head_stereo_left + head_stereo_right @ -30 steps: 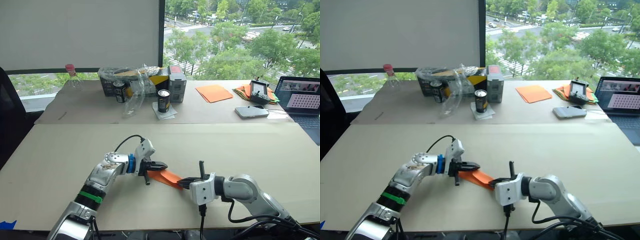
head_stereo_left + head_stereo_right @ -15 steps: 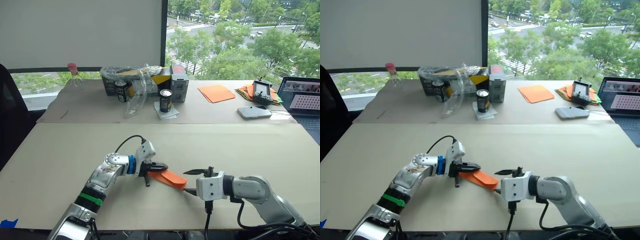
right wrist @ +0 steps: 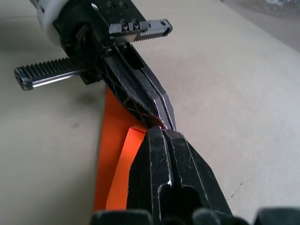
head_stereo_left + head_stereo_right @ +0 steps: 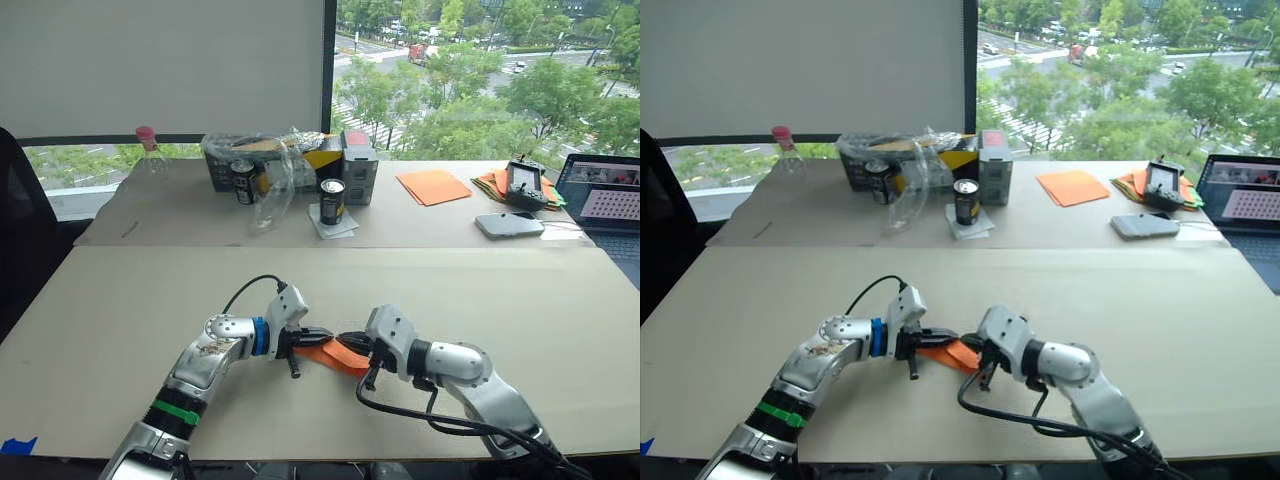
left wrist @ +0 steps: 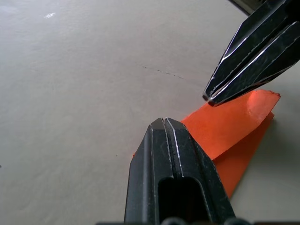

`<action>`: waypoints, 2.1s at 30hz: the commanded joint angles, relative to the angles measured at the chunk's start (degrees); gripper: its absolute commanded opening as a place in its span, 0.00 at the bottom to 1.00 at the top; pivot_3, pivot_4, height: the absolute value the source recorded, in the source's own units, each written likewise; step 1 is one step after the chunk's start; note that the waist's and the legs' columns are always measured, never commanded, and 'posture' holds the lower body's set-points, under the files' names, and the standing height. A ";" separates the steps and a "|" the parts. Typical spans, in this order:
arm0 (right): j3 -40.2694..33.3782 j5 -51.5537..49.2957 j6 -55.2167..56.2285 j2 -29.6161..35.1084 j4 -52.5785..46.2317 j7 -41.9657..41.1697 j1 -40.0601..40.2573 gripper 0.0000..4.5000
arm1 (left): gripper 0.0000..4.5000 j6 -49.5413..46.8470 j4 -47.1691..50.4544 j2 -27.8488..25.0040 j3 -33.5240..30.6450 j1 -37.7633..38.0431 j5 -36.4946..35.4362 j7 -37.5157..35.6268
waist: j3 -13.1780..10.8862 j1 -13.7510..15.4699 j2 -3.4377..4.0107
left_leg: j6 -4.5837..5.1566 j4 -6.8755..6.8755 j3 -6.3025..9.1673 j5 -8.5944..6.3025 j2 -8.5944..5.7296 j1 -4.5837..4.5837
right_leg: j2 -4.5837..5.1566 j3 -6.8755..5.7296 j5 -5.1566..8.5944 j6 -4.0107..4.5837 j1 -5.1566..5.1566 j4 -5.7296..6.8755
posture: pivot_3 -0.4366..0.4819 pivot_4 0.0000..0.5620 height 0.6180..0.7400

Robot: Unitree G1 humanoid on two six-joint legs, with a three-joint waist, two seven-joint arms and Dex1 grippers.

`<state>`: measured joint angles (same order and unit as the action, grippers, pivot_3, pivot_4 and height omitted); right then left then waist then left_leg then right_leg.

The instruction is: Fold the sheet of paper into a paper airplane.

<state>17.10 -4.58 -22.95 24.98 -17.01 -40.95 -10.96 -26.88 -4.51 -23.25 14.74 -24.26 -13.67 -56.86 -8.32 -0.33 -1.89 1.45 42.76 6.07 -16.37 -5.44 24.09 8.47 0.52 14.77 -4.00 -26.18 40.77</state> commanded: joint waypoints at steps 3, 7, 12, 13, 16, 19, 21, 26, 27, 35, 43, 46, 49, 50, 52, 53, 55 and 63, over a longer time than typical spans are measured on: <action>0.58 1.54 4.21 -1.84 6.01 1.30 -0.49 0.01 | 0.00 -3.53 -0.85 -0.46 0.98 1.52 0.48 0.81 | 0.03 -0.21 0.05 | 0.00 -0.02 0.00 0.00 -0.01 -0.05 | 0.00 0.01 0.00 0.00 0.01 0.02 | 0.48 0.27 0.43; 0.40 1.39 2.28 -1.12 6.47 0.88 0.79 0.01 | 0.00 -3.77 -0.99 -0.19 0.84 1.46 0.21 0.94 | 0.07 -0.21 0.10 | 0.00 -0.03 0.01 0.00 0.00 -0.15 | -0.02 0.00 0.00 -0.01 0.08 0.03 | 0.48 0.27 0.43; -1.38 0.74 1.24 2.37 4.36 -0.08 5.34 0.01 | 0.00 -3.81 -0.80 0.07 1.16 1.59 0.08 1.01 | 0.17 0.06 0.19 | 0.00 -0.04 0.01 0.00 -0.01 -0.21 | -0.01 0.00 0.01 -0.02 0.13 0.01 | 0.48 0.27 0.43; -1.99 0.37 1.15 3.00 3.57 -0.18 6.56 0.01 | 0.00 -3.72 -0.84 0.11 1.29 1.63 0.09 0.97 | 0.18 0.20 0.20 | 0.00 -0.04 0.01 -0.01 -0.01 -0.22 | -0.01 0.00 0.01 -0.02 0.16 0.00 | 0.48 0.27 0.43; -3.34 -0.54 0.32 4.53 1.74 -0.24 9.34 0.01 | 0.00 -3.48 -1.03 0.17 1.52 1.65 0.12 0.94 | 0.27 0.31 0.19 | 0.02 -0.05 0.00 -0.02 0.00 -0.27 | 0.00 0.00 0.01 -0.03 0.25 -0.03 | 0.48 0.27 0.43; -5.86 -1.74 -0.21 6.54 -0.06 -0.25 13.37 0.01 | 0.00 -3.34 -1.32 0.55 1.34 1.41 -0.33 0.78 | 0.31 0.50 0.23 | 0.02 -0.05 0.01 -0.02 0.00 -0.31 | 0.00 -0.01 0.02 -0.04 0.33 -0.03 | 0.48 0.27 0.43; -6.89 -2.19 -0.34 7.37 -0.76 -0.15 15.00 0.01 | 0.00 -3.23 -1.43 0.73 1.22 1.26 -0.58 0.71 | 0.33 0.76 0.24 | 0.04 -0.05 0.01 -0.03 0.00 -0.32 | 0.01 -0.02 0.03 -0.06 0.36 -0.07 | 0.48 0.27 0.43; -10.51 -5.01 -1.28 7.80 -2.57 0.83 18.20 0.01 | 0.00 -3.11 -1.28 0.92 1.42 1.07 -0.91 0.18 | 0.37 1.08 0.22 | 0.05 -0.04 0.01 -0.04 0.01 -0.34 | 0.01 -0.03 0.03 -0.06 0.44 -0.11 | 0.48 0.27 0.43; -11.04 -5.48 -1.26 7.96 -3.25 0.82 18.45 0.01 | 0.00 -3.14 -1.21 0.92 1.42 1.07 -0.94 0.12 | 0.37 1.09 0.22 | 0.06 -0.04 0.01 -0.04 0.01 -0.34 | 0.02 -0.04 0.03 -0.06 0.46 -0.12 | 0.48 0.27 0.43; -12.25 -9.15 -2.68 8.53 -11.11 -0.18 10.37 0.01 | 0.00 -3.01 -0.85 0.78 1.57 1.14 -0.74 -0.38 | 0.30 0.93 0.30 | 0.09 -0.05 0.01 -0.06 0.01 -0.28 | 0.03 -0.04 0.03 -0.08 0.41 -0.19 | 0.48 0.27 0.43; -3.25 -6.27 -5.18 5.60 -6.93 -0.15 2.33 0.01 | 0.00 -2.60 -1.23 -0.02 0.41 1.14 -0.61 0.19 | 0.31 1.06 0.30 | 0.08 -0.30 0.04 -0.05 0.03 -0.26 | 0.01 -0.09 0.03 -0.08 0.34 -0.39 | 0.48 0.27 0.43; -0.79 -5.47 -5.43 5.74 -4.95 -0.56 3.84 0.01 | 0.00 -2.45 -1.19 0.16 0.34 1.02 -0.25 1.12 | 0.31 1.02 0.31 | 0.09 -0.37 0.01 -0.06 -0.02 -0.26 | 0.03 -0.04 -0.02 -0.08 0.35 -0.57 | 0.48 0.27 0.43; -0.61 -5.34 -4.75 6.18 -4.40 -0.81 5.40 0.01 | 0.00 -2.45 -1.21 -0.24 0.12 1.30 0.00 1.62 | 0.31 1.01 0.32 | 0.09 -0.38 0.01 -0.05 -0.03 -0.29 | 0.03 0.00 -0.04 -0.09 0.38 -0.56 | 0.48 0.27 0.43; -0.89 -5.65 -4.92 6.66 -4.33 -1.14 6.42 0.01 | 0.00 -2.38 -1.21 -0.82 -0.17 1.61 -0.09 1.44 | 0.32 1.00 0.32 | 0.08 -0.38 0.01 -0.04 -0.01 -0.30 | 0.02 -0.01 -0.05 -0.08 0.37 -0.56 | 0.48 0.27 0.43; -0.94 -5.41 -4.67 8.12 -4.28 -1.99 8.01 0.01 | 0.00 -2.13 -1.19 -2.01 -0.64 2.21 -0.29 0.86 | 0.33 0.97 0.34 | 0.08 -0.40 0.02 -0.04 0.02 -0.34 | -0.01 -0.03 -0.06 -0.08 0.41 -0.55 | 0.48 0.27 0.43; -0.89 -5.30 -4.73 8.85 -4.32 -2.42 8.56 0.01 | 0.00 -1.98 -1.13 -2.54 -0.85 2.46 -0.44 0.54 | 0.33 0.96 0.33 | 0.08 -0.42 0.02 -0.04 0.03 -0.38 | -0.01 -0.03 -0.05 -0.08 0.44 -0.56 | 0.48 0.27 0.43; -0.08 -3.97 -4.14 10.86 -3.92 -3.50 9.05 0.01 | 0.00 -1.67 -1.32 -3.62 -1.38 2.68 -0.69 -0.07 | 0.34 0.76 0.34 | 0.08 -0.48 0.02 -0.04 0.03 -0.55 | -0.02 -0.03 -0.05 -0.08 0.58 -0.59 | 0.48 0.27 0.43; 0.53 -3.06 -1.98 13.42 -0.25 -5.70 7.35 0.01 | 0.00 0.88 -9.01 -8.59 -7.90 0.11 -1.08 1.00 | 0.37 0.80 0.31 | 0.08 -0.81 0.03 -0.05 0.15 -1.22 | -0.07 -0.07 0.26 -0.55 1.16 -0.77 | 0.48 0.27 0.43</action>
<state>16.19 -9.74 -23.56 37.55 -20.73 -46.24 -4.66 -26.08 -11.22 -30.62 8.29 -24.26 -15.81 -56.97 -7.95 0.47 -1.58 1.53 41.95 6.10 -16.41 -5.29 22.87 8.40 0.45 15.02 -4.55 -25.02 40.00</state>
